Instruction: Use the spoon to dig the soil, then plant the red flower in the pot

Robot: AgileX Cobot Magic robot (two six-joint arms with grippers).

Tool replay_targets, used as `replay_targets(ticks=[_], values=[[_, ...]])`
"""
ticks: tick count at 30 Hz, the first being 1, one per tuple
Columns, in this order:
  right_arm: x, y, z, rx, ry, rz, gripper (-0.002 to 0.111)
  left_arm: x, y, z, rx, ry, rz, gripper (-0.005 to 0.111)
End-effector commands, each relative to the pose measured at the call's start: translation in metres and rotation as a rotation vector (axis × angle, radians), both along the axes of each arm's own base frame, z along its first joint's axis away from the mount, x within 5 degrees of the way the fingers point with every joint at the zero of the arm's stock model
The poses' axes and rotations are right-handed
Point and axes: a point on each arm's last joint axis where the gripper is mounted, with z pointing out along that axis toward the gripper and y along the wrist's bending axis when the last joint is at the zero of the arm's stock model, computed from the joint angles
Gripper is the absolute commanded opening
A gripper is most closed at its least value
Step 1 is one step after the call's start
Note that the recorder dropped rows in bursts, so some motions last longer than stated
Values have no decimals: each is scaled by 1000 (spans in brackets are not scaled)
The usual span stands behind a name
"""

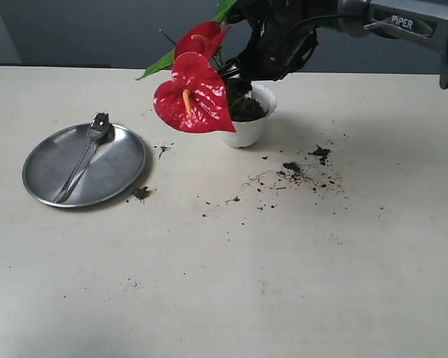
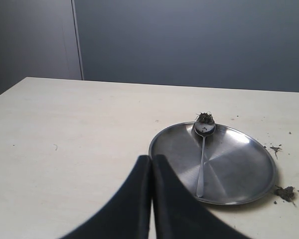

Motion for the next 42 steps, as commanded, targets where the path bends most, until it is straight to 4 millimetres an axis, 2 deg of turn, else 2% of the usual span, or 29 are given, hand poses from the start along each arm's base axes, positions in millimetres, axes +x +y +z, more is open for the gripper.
replay_targets(ticks=[1, 5, 10, 19, 28, 34, 36, 39, 40, 41, 42], values=[[10, -9, 4, 75, -18, -30, 75, 0, 0, -1, -8, -7, 1, 1], [14, -15, 5, 131, 3, -43, 83, 0, 0, -1, -8, -7, 1, 1], [22, -28, 8, 224, 41, -61, 83, 0, 0, -1, -8, -7, 1, 1], [20, -34, 33, 288, 15, -47, 83, 0, 0, -1, -8, -7, 1, 1], [23, -52, 62, 348, -43, -77, 83, 0, 0, -1, -8, -7, 1, 1], [26, -63, 65, 356, -39, -99, 83, 0, 0, -1, -8, -7, 1, 1], [28, -73, 69, 358, -41, -115, 82, 0, 0, -1, -8, -7, 1, 1], [28, -89, 81, 356, -40, -134, 72, 0, 0, -1, -8, -7, 1, 1], [26, -102, 91, 353, -32, -147, 59, 0, 0, -1, -8, -7, 1, 1], [24, -106, 94, 350, -25, -151, 54, 0, 0, -1, -8, -7, 1, 1], [19, -117, 102, 343, 8, -162, 40, 0, 0, -1, -8, -7, 1, 1]])
